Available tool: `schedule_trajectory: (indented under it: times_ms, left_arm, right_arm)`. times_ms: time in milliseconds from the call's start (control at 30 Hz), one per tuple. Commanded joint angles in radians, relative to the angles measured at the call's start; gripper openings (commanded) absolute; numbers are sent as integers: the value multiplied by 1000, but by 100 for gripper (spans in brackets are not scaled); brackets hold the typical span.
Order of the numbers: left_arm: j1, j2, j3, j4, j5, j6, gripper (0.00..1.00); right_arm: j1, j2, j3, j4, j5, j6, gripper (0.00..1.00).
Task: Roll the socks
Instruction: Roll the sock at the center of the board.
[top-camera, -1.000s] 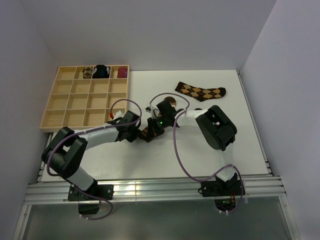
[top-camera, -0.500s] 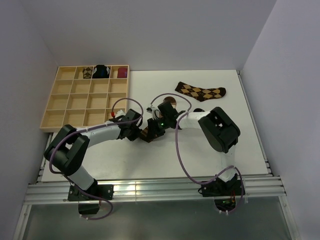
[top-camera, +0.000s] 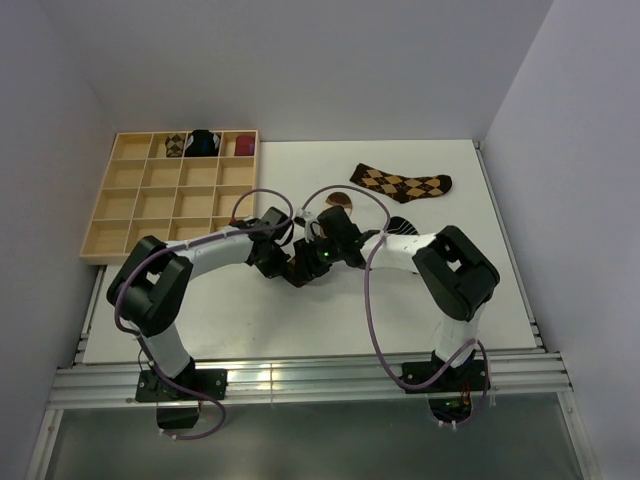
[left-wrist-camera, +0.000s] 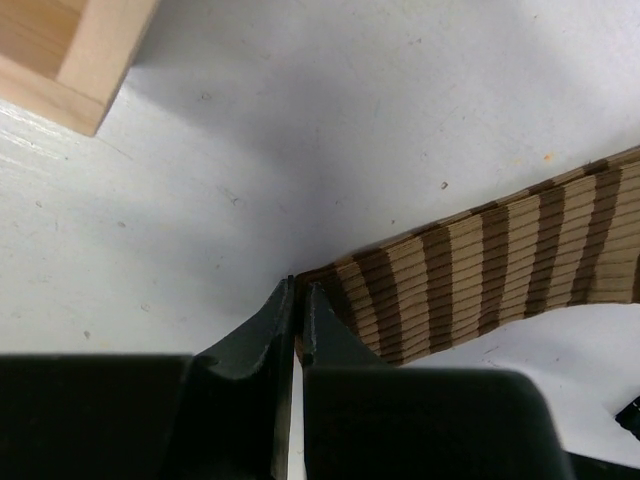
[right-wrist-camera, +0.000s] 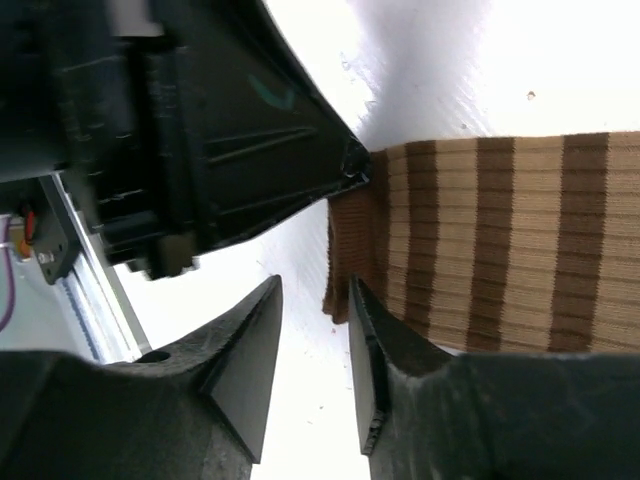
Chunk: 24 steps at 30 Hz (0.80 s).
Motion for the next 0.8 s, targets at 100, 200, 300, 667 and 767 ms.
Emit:
schedule_trajectory:
  times_ms: [100,200,300,667,767]
  left_arm:
    - [0,25,52,-97,30,-28,6]
    - [8,33,61,-109,40,-26,6]
    - [22,33,66,-120,50,-25,6]
    - [75,42,84,-125,103,-25,6]
    - [77,48,93,-126,112,-26,6]
  right_arm:
    - [44,-71,-22,52,107,-51,43]
    - [61,-67,-13,32,141,-63,43]
    - [76,-62,-2,14,170,-77,44]
    - [132,-85,-50,52,276,-118,44]
    - [148,-87,-68,78,309,-125,44]
